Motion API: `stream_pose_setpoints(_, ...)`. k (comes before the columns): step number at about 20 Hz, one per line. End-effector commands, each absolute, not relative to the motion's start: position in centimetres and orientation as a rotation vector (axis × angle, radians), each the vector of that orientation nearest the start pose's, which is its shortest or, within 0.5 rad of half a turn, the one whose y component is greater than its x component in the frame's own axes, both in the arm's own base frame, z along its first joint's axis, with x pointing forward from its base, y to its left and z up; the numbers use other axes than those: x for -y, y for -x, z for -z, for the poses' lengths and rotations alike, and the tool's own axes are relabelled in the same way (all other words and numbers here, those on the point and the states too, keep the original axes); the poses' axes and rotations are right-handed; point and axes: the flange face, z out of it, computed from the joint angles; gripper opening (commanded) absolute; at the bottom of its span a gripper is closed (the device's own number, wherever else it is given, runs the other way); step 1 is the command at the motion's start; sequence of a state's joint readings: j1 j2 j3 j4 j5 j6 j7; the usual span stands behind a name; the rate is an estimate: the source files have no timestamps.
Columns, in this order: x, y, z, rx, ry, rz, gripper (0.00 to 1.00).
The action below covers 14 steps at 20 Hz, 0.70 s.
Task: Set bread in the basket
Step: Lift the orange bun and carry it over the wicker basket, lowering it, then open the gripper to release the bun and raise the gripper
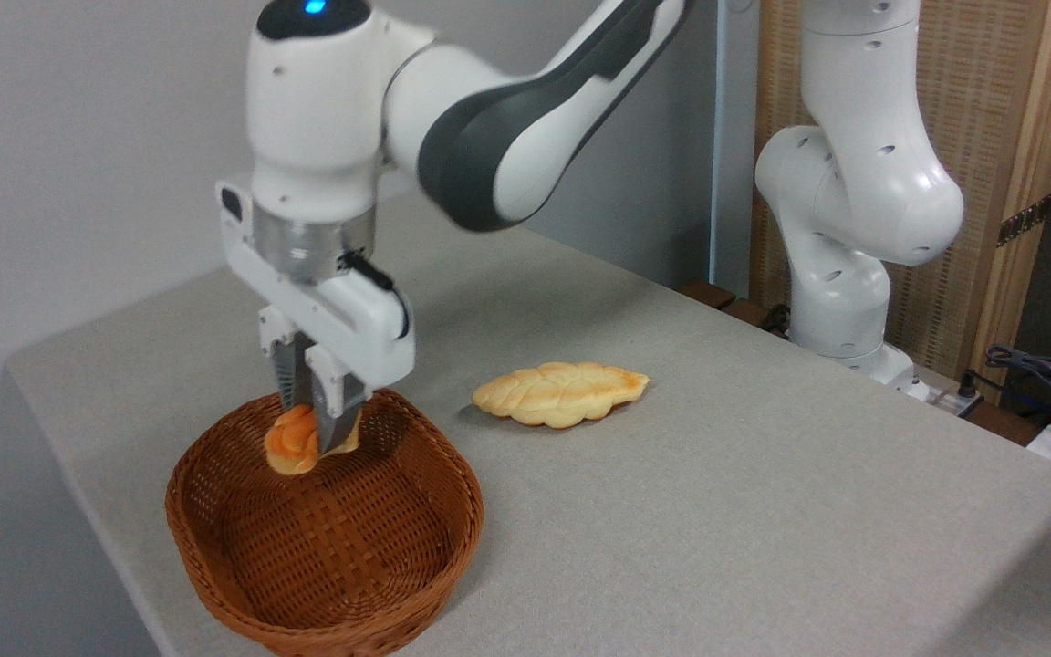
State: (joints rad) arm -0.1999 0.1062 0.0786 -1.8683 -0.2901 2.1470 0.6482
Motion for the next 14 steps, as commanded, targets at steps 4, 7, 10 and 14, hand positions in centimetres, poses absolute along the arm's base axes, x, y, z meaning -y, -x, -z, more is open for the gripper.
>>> stream_pose_setpoints(4, 10.91, -61.24, -45.32, -1.078, 3.086, 0.357, 1.00)
stream_pose_setpoints(7, 11.00, -61.22, -45.32, -1.085, 3.084, 0.358, 1.00)
stream_pose_setpoints(10, 11.00, -61.21, -45.30, -1.086, 3.083, 0.355, 1.00)
stream_pose_setpoints(14, 11.09, -61.20, -45.19, -1.087, 3.084, 0.350, 1.00)
